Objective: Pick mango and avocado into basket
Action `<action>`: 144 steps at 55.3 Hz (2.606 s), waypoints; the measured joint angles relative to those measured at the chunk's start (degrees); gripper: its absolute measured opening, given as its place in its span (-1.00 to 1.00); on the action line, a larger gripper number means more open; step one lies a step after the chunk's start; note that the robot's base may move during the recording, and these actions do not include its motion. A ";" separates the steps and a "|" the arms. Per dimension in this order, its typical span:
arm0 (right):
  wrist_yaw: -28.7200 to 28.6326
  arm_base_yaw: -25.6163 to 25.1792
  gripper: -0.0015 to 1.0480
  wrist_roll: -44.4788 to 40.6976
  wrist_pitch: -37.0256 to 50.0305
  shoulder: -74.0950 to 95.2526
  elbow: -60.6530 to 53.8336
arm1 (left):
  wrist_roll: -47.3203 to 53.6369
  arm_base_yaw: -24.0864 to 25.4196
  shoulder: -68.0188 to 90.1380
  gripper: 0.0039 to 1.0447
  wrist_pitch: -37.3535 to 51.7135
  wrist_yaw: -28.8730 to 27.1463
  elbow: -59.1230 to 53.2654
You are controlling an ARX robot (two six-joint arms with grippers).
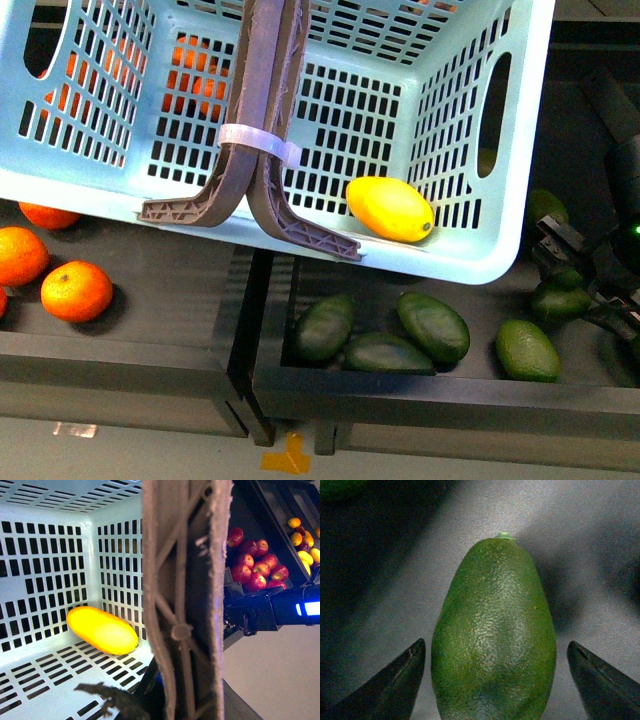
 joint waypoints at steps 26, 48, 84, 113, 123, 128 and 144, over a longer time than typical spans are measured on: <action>3.82 -2.80 0.03 -10.82 8.72 -33.20 -13.90 | 0.00 -0.02 0.00 -0.91 0.00 0.07 0.00; -12.07 14.97 0.02 -7.54 -0.55 -58.23 -15.80 | 0.00 0.00 0.00 -0.91 0.00 0.02 0.00; 4.46 27.91 0.85 -17.49 2.67 -53.29 -16.48 | -0.04 -0.02 0.00 -0.91 0.00 0.02 0.00; 10.69 21.62 0.27 -45.42 27.98 -86.84 -47.21 | -0.15 0.04 0.00 -0.91 0.00 0.11 0.00; 6.95 17.68 -0.23 -47.34 29.75 -92.02 -54.58 | -0.33 0.07 0.00 -0.91 0.00 0.09 0.00; 5.20 15.87 -0.49 -47.76 29.79 -94.53 -57.44 | -0.17 0.04 0.00 -0.91 0.00 0.04 0.00; 0.79 11.34 -0.96 -48.44 28.72 -102.42 -63.82 | -0.24 0.07 0.00 -0.91 0.00 -0.13 0.00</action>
